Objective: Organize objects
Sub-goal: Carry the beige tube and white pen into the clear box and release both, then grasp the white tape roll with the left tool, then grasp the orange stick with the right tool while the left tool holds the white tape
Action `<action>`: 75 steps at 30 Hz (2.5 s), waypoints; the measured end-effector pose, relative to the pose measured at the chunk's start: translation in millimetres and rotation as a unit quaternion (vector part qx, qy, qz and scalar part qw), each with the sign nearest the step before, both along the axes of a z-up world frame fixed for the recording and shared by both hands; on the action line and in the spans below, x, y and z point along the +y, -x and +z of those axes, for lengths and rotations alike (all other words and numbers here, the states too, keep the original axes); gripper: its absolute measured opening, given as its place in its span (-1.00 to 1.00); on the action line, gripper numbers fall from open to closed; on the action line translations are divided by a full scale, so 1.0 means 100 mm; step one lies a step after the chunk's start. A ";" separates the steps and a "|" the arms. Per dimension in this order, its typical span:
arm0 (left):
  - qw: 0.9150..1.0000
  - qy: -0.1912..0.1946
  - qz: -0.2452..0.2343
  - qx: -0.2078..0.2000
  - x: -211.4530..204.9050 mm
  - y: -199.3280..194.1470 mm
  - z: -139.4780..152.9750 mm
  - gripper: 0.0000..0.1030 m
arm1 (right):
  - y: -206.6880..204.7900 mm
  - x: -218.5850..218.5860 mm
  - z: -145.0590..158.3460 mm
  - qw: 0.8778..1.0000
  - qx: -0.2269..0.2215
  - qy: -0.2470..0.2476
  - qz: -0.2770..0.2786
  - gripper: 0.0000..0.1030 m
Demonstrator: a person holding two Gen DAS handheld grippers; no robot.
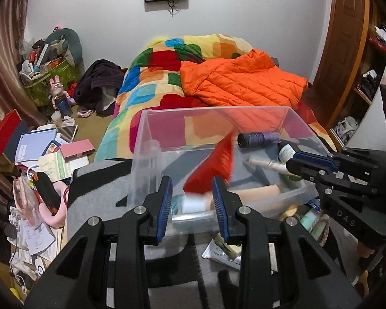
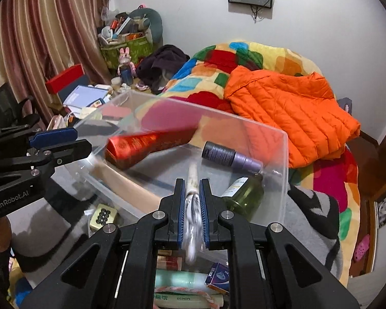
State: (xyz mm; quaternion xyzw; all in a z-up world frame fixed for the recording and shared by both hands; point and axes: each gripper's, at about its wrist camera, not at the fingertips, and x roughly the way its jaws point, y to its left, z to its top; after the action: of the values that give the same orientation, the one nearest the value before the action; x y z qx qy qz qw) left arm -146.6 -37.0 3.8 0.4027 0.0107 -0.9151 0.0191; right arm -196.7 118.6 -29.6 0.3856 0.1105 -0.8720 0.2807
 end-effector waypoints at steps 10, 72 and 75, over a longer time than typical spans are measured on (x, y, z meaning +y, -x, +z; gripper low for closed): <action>1.000 -0.014 -0.022 0.012 0.05 -0.20 0.10 -0.36 | -0.12 0.07 0.10 1.000 0.000 0.005 0.007 -0.79; 0.993 -0.068 -0.090 -0.029 0.50 -0.68 -0.37 -0.20 | -0.60 0.76 -0.32 1.000 -0.029 0.004 -0.004 -0.86; 0.994 -0.071 -0.081 -0.018 0.43 -0.72 -0.30 -0.20 | -0.69 0.75 -0.24 1.000 -0.020 0.015 0.003 -0.87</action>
State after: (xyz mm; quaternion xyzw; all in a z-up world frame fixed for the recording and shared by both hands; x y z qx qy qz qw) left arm -75.1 6.1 -26.1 0.4192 0.0427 -0.9031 -0.0834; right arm -127.2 193.2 -54.0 0.3987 0.0927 -0.8647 0.2911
